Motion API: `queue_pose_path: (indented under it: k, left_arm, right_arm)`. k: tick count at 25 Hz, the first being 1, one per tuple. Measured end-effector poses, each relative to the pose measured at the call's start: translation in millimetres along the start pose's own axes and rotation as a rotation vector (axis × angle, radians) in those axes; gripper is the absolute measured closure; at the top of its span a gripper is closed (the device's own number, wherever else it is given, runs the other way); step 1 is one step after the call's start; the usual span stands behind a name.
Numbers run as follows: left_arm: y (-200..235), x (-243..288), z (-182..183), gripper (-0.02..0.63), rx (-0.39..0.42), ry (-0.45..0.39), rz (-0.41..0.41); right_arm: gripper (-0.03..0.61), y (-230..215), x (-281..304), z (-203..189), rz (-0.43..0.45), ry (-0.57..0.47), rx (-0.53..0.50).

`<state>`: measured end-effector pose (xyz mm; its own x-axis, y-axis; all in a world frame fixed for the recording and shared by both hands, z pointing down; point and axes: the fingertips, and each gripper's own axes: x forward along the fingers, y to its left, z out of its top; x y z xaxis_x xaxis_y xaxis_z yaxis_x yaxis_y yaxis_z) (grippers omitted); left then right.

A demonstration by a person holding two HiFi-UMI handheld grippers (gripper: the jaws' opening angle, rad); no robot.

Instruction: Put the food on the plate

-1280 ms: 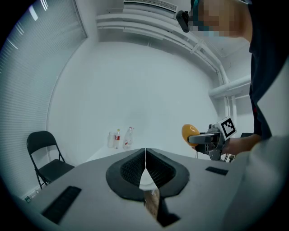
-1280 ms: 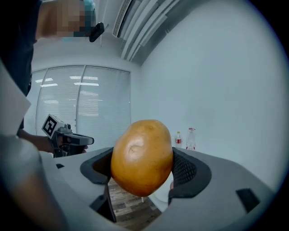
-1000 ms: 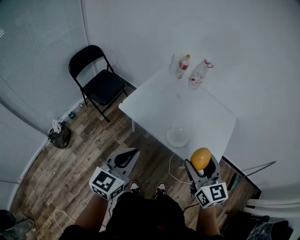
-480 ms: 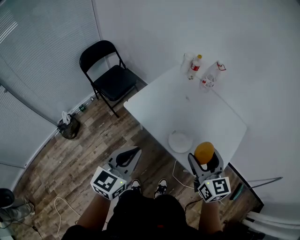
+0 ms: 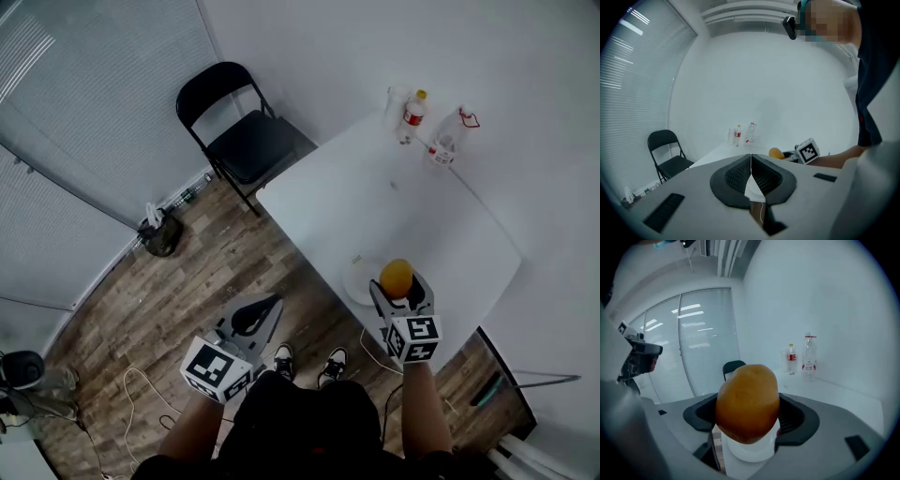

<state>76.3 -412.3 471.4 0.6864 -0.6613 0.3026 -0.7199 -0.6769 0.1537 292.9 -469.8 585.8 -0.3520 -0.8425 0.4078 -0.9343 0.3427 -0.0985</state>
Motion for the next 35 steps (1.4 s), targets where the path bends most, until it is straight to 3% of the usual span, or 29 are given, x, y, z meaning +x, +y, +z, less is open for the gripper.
queue_pose_path:
  k: [9, 14, 28, 35]
  left_arm:
    - [11.1, -10.7, -18.2, 0.591, -0.048, 0.051, 0.099]
    - [20.8, -17.6, -26.3, 0.591, -0.072, 0.063, 0.141]
    - [35.9, -25.5, -29.2, 0.591, -0.086, 0.063, 0.159]
    - [34.8, -23.5, -25.4, 0.591, -0.068, 0.041, 0.128]
  right_arm:
    - [0.201, 3.3, 78.2, -91.2, 0.093, 0.241, -0.063]
    - [0.201, -2.8, 95.6, -121.1, 0.064, 0.342, -0.108]
    - [0.199, 0.6, 107.6, -140.4, 0.022, 0.439, -0.165]
    - [0.199, -0.2, 98.9, -117.3, 0.024, 0.384, -0.129]
